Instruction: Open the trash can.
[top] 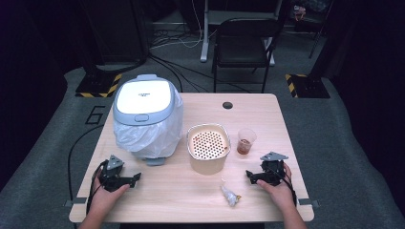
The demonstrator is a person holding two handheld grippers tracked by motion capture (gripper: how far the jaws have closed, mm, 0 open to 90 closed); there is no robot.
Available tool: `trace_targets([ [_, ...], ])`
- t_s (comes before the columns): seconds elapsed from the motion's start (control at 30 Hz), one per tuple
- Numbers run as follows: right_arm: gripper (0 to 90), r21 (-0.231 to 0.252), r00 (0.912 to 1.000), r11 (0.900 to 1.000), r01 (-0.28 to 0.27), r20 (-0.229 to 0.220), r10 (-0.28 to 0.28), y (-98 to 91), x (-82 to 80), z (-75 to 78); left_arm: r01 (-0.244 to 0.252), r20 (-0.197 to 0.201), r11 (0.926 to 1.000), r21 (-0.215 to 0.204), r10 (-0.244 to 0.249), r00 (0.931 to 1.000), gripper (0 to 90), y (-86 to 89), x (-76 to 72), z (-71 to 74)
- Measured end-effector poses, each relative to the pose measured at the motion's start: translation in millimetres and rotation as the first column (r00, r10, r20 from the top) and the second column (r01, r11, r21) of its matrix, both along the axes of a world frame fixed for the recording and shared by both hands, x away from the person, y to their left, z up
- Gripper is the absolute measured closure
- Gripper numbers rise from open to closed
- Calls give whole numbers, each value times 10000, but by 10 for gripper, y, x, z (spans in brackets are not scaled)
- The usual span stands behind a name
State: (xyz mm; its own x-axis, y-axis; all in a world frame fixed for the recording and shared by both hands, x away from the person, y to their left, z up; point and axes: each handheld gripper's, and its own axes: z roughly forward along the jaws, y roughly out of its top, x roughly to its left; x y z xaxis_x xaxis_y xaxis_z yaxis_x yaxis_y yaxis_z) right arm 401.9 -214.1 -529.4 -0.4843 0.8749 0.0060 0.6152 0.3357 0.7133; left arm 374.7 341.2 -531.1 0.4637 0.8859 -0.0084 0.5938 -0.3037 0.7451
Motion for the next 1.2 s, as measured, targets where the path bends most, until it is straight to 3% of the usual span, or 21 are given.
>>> trace_targets([
  [0.33, 0, -2, 10000, 10000, 1, -4, -1, 0, 0, 0, -67, -145, 10000, -14, 67, 9999, 149, 18, -8, 16],
  [0.4, 0, 2, 10000, 10000, 3, -2, -3, 0, 0, 0, -123, 75, 9999, -20, 123, 9999, 150, 13, -6, 4],
  [0.6, 0, -47, 10000, 10000, -49, 43, 49, -4, 4, 0, -65, 110, 10000, -21, 65, 9999, 195, 34, -25, 10],
  [0.8, 0, -63, 10000, 10000, -48, 39, 48, -4, 4, 0, -348, 156, 9993, -161, 351, 9993, 256, 22, -59, 19],
  [0.93, 0, -59, 10000, 10000, -45, 40, 45, -4, 5, 0, -160, -40, 9998, -95, 160, 9999, 328, -3, -84, 50],
  [1.0, 0, -56, 10000, 10000, -47, 36, 47, -4, 4, 1, -16, 7, 9996, -279, 16, 10000, 334, -49, -115, 68],
  [1.1, 0, -62, 10000, 10000, -47, 38, 47, -4, 4, 0, 256, 391, 9983, -518, -236, 9990, 352, -159, -171, 121],
  [1.2, 0, -57, 10000, 10000, -43, 39, 43, -3, 4, 0, 424, 442, 9972, -616, -397, 9982, 353, -220, -197, 155],
])
